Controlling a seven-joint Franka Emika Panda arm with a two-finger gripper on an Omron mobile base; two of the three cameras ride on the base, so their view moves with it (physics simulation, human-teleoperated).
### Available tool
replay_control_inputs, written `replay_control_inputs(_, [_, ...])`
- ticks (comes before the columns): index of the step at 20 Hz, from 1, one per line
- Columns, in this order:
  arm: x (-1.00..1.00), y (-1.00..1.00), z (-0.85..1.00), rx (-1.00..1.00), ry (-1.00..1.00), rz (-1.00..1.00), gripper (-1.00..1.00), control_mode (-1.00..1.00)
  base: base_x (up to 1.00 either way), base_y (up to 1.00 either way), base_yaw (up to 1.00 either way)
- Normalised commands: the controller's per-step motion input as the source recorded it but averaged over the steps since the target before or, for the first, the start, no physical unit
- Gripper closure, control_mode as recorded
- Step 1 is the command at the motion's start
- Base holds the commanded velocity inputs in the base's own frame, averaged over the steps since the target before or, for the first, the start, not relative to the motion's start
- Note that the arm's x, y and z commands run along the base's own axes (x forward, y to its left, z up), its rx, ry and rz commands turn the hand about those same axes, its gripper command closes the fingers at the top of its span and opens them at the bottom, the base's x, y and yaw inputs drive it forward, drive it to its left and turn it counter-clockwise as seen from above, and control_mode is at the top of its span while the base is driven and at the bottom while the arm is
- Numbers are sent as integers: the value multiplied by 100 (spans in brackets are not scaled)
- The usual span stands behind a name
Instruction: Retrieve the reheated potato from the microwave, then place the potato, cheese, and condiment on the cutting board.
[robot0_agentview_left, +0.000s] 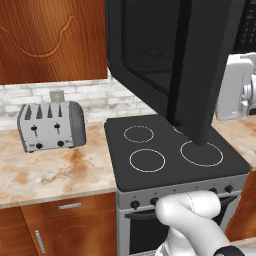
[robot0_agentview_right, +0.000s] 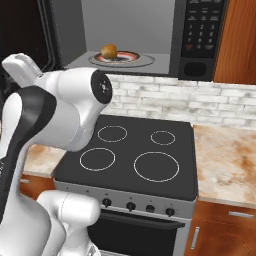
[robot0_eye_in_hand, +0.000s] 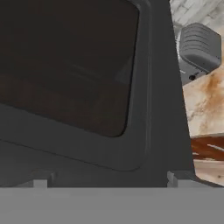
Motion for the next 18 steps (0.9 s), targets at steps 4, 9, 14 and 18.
replay_control_inputs(4, [-1, 75, 0, -17, -14, -12, -100, -100, 0, 0, 0])
replay_control_inputs(9, [0, 72, 3, -9, -9, -5, -100, -100, 0, 0, 0])
replay_control_inputs(14, [0, 59, 2, -3, -8, -2, -100, -100, 0, 0, 0])
replay_control_inputs(18, [4, 12, 12, -1, -1, -4, -100, -100, 0, 0, 0])
